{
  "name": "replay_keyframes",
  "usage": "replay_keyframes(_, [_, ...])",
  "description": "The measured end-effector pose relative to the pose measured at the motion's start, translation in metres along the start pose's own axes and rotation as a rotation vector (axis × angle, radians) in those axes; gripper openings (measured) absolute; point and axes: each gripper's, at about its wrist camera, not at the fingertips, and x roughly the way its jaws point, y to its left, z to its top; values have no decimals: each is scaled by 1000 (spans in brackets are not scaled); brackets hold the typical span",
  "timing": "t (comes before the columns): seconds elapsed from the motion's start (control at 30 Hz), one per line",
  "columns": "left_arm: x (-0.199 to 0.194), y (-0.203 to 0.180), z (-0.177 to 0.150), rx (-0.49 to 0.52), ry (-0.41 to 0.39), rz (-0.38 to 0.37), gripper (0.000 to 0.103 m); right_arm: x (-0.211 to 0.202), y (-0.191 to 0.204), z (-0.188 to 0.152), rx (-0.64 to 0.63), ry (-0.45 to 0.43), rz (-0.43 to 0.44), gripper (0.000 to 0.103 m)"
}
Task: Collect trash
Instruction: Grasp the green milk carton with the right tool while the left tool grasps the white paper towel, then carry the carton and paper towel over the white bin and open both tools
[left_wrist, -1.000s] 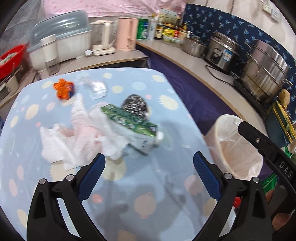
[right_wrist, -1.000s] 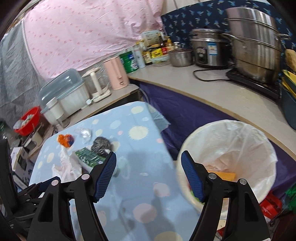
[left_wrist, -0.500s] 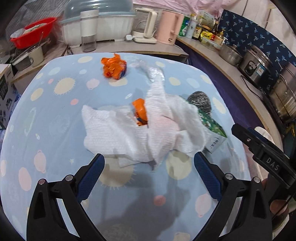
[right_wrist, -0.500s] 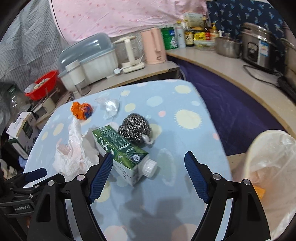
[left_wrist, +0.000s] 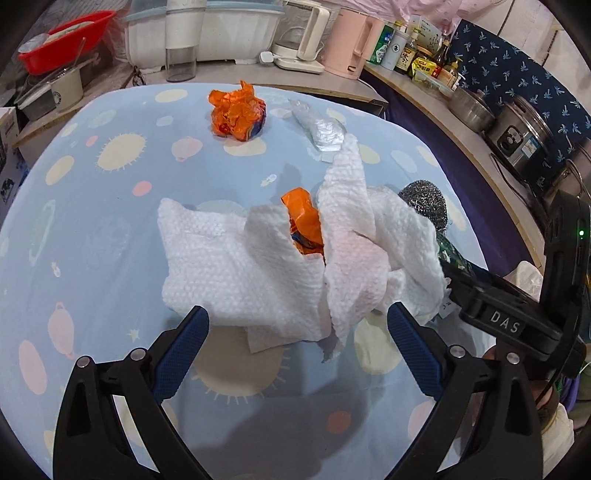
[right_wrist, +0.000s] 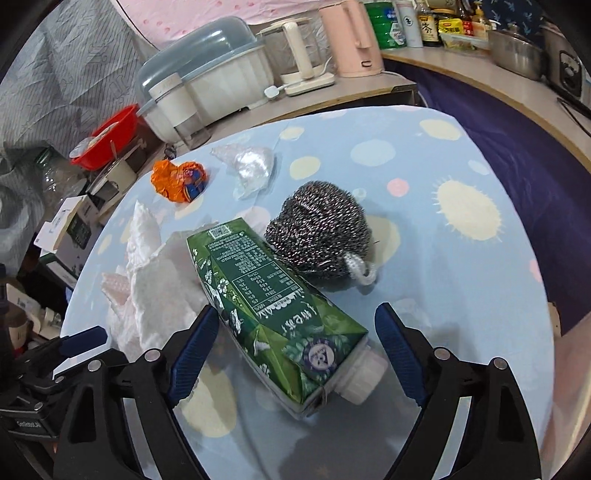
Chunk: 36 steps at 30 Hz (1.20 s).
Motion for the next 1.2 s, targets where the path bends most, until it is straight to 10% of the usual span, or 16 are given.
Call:
replay_keyframes(0.27, [6, 0, -1, 6, 4, -23, 92, -12, 20, -13, -56, -9, 9, 50])
replay_keyframes(0.77, [-8, -17, -4, 44, -33, -56, 87, -92, -4, -80, 114, -100, -63, 47])
replay_keyframes(1.1, [8, -39, -10, 146, 17, -75, 11, -124, -14, -95, 159, -142, -95, 47])
replay_keyframes(1.2, [-4, -43, -18, 169, 11, -90, 7, -129, -12, -98, 161, -147, -91, 47])
